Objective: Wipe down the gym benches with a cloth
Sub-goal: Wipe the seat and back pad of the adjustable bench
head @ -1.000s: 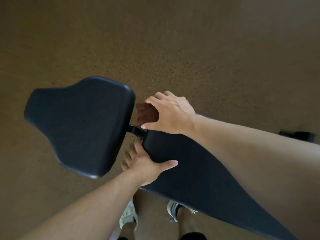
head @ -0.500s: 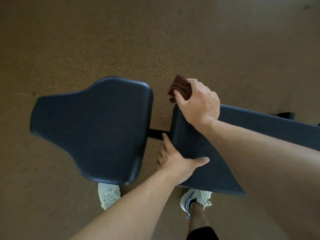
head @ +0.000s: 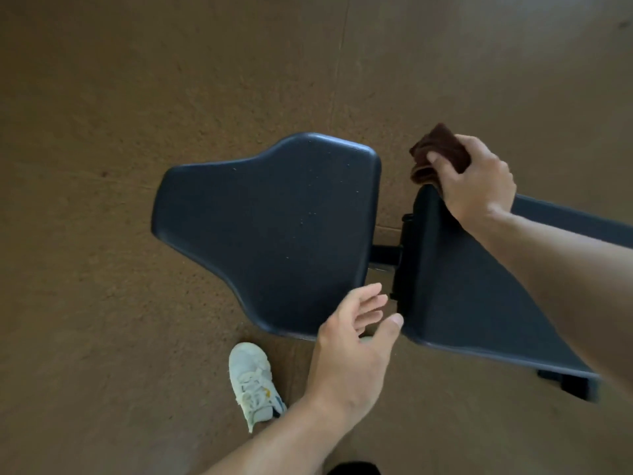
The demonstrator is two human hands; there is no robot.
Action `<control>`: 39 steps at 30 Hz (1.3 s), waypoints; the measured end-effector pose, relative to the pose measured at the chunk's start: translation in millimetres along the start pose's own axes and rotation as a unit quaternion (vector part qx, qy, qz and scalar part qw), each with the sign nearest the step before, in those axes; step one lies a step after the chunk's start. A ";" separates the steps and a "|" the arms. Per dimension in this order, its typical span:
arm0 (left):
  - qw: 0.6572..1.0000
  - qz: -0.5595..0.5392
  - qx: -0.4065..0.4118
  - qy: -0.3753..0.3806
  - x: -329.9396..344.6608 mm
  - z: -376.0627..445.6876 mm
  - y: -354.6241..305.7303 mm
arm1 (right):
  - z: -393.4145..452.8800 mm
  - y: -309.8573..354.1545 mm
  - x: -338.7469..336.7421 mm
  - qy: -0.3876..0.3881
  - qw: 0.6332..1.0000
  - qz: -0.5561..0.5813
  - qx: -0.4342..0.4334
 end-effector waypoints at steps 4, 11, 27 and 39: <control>0.994 -0.083 0.006 -0.067 -31.8 1.5 -13.0 | -51.3 41.1 -24.5 -0.082 0.939 0.333 0.033; 0.975 -0.217 -0.013 -0.050 -101.1 1.0 -42.1 | -176.7 104.2 1.7 0.424 0.620 0.620 0.226; 0.984 -0.129 0.052 -0.109 -128.9 -10.0 -34.9 | -208.7 83.2 41.3 0.313 0.756 0.524 0.235; 0.993 -0.001 0.036 -0.110 -129.0 -13.0 -19.2 | -186.5 77.8 27.5 -0.014 0.974 0.225 0.018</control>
Point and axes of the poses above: each hand's wrist, its own z-axis towards the middle knuckle, its own x-axis out of the palm, y = z × x, the point moved 2 cm from there along z, towards the middle knuckle, and after that the axes turned 5 degrees about y, right-handed, at the moved point
